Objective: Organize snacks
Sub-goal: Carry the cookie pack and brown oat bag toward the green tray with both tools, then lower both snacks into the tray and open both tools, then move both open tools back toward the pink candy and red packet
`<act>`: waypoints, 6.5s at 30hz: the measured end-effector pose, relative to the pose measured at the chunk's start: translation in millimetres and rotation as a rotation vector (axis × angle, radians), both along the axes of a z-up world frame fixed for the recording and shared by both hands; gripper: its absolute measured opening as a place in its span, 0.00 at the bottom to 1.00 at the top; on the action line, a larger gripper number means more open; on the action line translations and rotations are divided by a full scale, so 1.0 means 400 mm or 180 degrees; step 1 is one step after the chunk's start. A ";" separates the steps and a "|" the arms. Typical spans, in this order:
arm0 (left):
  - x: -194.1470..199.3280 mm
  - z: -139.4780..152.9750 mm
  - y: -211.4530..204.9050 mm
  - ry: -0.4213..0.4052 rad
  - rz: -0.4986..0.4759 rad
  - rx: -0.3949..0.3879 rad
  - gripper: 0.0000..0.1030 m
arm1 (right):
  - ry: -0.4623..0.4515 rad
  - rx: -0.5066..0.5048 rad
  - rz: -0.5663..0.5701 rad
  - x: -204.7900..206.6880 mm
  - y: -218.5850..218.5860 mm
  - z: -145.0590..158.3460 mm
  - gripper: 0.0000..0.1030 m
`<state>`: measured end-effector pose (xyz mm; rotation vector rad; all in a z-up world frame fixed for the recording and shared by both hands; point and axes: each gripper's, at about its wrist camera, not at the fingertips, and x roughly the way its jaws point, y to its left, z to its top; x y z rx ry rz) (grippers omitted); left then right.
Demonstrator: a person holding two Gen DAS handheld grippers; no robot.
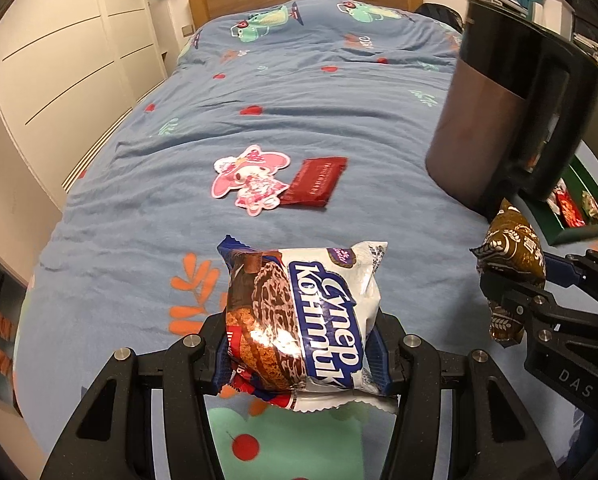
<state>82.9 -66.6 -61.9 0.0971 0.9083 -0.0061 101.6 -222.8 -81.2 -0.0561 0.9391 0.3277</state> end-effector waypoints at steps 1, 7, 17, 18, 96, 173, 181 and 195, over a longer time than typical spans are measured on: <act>-0.002 0.002 -0.006 -0.0002 -0.0009 0.0000 0.47 | -0.0003 0.0004 -0.0018 -0.004 -0.011 0.002 1.00; -0.022 0.015 -0.045 -0.0008 -0.0071 0.0036 0.47 | -0.0027 0.0022 -0.0079 -0.028 -0.047 0.012 1.00; -0.060 0.049 -0.119 -0.0032 -0.0214 0.0103 0.47 | -0.0061 0.0079 -0.0214 -0.064 -0.088 0.025 1.00; -0.067 0.056 -0.133 -0.0038 -0.0252 0.0106 0.47 | -0.0065 0.0082 -0.0234 -0.066 -0.091 0.027 1.00; 0.522 -0.056 -0.989 0.0348 -0.0952 -0.0072 0.47 | 0.0038 -0.0070 -0.1750 0.426 -0.932 -0.072 1.00; 0.183 0.126 -0.895 0.0389 -0.1683 -0.0373 0.65 | -0.0186 -0.0611 -0.2071 0.081 -0.867 0.194 1.00; 0.102 0.151 -0.803 0.0401 -0.1832 -0.0345 0.65 | -0.0065 -0.0551 -0.2168 0.006 -0.811 0.192 1.00; -0.004 0.142 -0.468 0.0342 -0.1632 -0.0083 0.65 | 0.0198 -0.0555 -0.1763 -0.114 -0.575 0.159 1.00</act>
